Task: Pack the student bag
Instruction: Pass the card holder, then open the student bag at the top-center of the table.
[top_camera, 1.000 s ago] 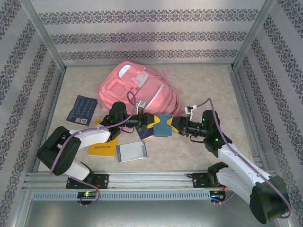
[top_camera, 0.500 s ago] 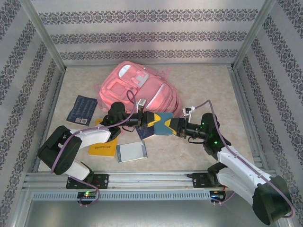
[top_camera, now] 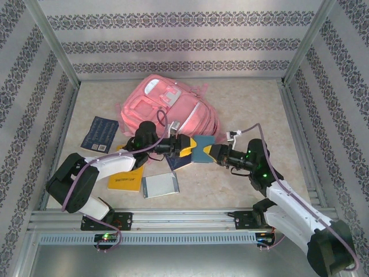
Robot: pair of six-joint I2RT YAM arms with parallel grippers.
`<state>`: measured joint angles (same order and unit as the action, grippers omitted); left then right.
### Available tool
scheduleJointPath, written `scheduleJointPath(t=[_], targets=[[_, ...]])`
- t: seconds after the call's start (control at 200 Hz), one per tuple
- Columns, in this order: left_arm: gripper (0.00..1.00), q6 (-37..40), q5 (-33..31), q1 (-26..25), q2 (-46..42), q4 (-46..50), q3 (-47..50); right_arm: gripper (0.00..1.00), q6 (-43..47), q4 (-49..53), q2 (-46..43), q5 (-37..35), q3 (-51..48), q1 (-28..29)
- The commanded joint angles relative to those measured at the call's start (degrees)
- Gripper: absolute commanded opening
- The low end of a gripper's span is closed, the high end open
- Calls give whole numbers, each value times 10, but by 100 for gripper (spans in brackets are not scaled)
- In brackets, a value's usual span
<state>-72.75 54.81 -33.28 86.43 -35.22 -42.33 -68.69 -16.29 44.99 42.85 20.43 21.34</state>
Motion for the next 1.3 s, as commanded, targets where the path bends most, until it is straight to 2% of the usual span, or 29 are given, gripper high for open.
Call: scheduleJointPath(t=[0.0,0.055,0.14,0.34,0.45,0.62,0.744,1.159,1.294], targets=[[55,206,-29,21,-28,285,-105,10,114,163,-50,-38,31,-37],[56,289,-72,26,-14,423,-174,7,146,219,-66,-54,38,-58],[57,369,-118,36,33,553,-273,5,179,267,-74,-71,40,-81],[56,490,-227,54,174,740,-486,5,227,307,-61,-97,41,-94],[56,528,-274,60,256,817,-602,5,242,314,-59,-109,43,-95],[53,550,-285,68,356,877,-738,5,246,303,-52,-112,42,-97],[48,550,-266,68,407,900,-795,5,250,295,-40,-109,37,-98],[24,532,-209,66,437,868,-797,4,225,242,-7,-83,10,-110],[22,525,-198,62,440,850,-784,4,225,235,3,-80,6,-111]])
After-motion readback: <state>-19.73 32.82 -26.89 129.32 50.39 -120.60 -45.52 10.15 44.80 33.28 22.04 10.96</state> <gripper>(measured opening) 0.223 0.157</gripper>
